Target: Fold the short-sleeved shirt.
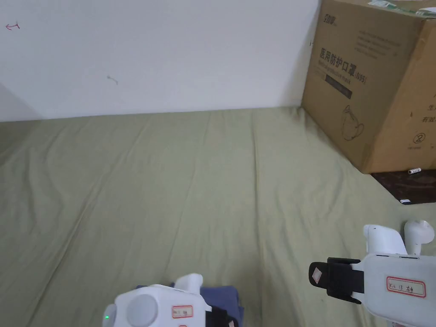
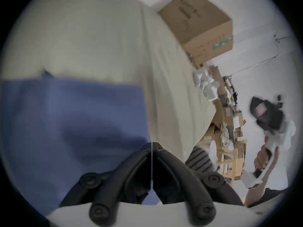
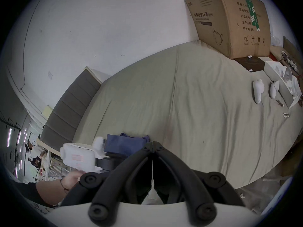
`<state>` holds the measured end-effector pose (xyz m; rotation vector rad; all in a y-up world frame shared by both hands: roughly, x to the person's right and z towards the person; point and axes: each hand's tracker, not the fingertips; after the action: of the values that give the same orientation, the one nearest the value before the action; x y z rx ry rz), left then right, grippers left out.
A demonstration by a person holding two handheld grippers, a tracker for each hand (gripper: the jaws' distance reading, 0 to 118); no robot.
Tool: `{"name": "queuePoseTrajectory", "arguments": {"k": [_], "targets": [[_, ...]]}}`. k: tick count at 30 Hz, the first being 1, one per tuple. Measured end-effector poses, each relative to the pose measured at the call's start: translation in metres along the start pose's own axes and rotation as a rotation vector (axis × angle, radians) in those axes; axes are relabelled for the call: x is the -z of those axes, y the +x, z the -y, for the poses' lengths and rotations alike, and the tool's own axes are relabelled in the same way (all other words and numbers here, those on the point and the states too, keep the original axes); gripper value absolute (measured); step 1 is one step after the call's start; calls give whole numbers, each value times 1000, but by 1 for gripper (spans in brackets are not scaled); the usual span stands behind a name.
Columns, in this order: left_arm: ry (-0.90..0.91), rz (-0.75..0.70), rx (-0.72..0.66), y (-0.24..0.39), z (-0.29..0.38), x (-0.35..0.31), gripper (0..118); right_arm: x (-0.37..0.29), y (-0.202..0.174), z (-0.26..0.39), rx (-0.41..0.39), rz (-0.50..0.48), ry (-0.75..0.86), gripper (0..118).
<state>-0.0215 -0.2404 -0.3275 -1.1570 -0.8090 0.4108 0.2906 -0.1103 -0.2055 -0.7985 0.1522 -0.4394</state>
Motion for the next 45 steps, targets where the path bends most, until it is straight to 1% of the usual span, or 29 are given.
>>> {"name": "queuePoseTrajectory", "arguments": {"k": [3, 5, 7, 9, 12, 13, 15, 18, 19, 21, 23, 24, 27, 28, 29, 30, 31, 32, 33, 34, 35, 37, 38, 40, 42, 43, 45], "targets": [[174, 41, 12, 2, -10, -66, 0, -8, -5, -3, -19, 2, 34, 0], [289, -2, 34, -1, -13, -114, 0, -12, -7, -5, -20, -11, 61, 0], [370, -45, 27, -10, -11, -155, 0, -12, -10, -5, -5, -37, 79, 0], [419, -62, -13, -23, -4, -185, 0, -2, -15, -4, 9, -76, 60, 0], [470, -86, -81, -45, 11, -217, 0, 30, -32, 2, 18, -120, -18, 0], [483, -105, -86, -52, 17, -224, 0, 45, -38, 5, 7, -143, -61, 0], [495, -142, -115, -64, 28, -232, 0, 77, -51, 15, -11, -161, -176, 0], [499, -149, -174, -76, 45, -234, 1, 125, -59, 39, -14, -195, -311, 0], [495, -144, -190, -82, 51, -233, 1, 142, -59, 48, -17, -191, -351, 0], [480, -136, -212, -93, 58, -230, 1, 165, -57, 62, -26, -152, -410, 0], [445, -133, -232, -105, 61, -222, 1, 178, -48, 72, -28, -116, -426, 0], [413, -102, -249, -111, 63, -217, 1, 178, -43, 73, -17, -116, -432, 0], [373, 6, -290, -131, 62, -201, 1, 180, -20, 73, 92, -178, -425, 0], [381, 5, -273, -138, 61, -196, 6, 180, -16, 72, 104, -179, -431, 0], [374, 15, -259, -141, 59, -191, 17, 181, -13, 71, 112, -183, -434, 0], [362, 24, -248, -150, 54, -185, 39, 181, -12, 71, 112, -185, -436, 0], [345, 41, -241, -156, 51, -178, 83, 180, -14, 71, 109, -186, -437, 0], [318, 67, -257, -164, 48, -170, 103, 180, -14, 71, 106, -188, -438, 0], [283, 96, -276, -171, 45, -159, 109, 180, -15, 71, 102, -190, -438, 0], [234, 136, -299, -176, 43, -148, 109, 180, -15, 71, 100, -191, -439, 0], [203, 171, -320, -180, 41, -137, 118, 181, -16, 72, 101, -191, -440, 0], [149, 261, -346, -189, 41, -117, 118, 181, -16, 72, 111, -196, -441, 0], [136, 284, -346, -204, 38, -105, 118, 181, -15, 72, 118, -200, -441, 0], [135, 359, -326, -203, 28, -93, 118, 181, -14, 72, 135, -206, -441, 0], [80, 422, -352, -196, 23, -74, 118, 181, -14, 73, 149, -211, -442, 0], [53, 420, -376, -195, 21, -62, 118, 181, -12, 73, 156, -214, -441, 0], [47, 488, -384, -193, 20, -50, 118, 181, -11, 74, 184, -220, -442, 0]]}}
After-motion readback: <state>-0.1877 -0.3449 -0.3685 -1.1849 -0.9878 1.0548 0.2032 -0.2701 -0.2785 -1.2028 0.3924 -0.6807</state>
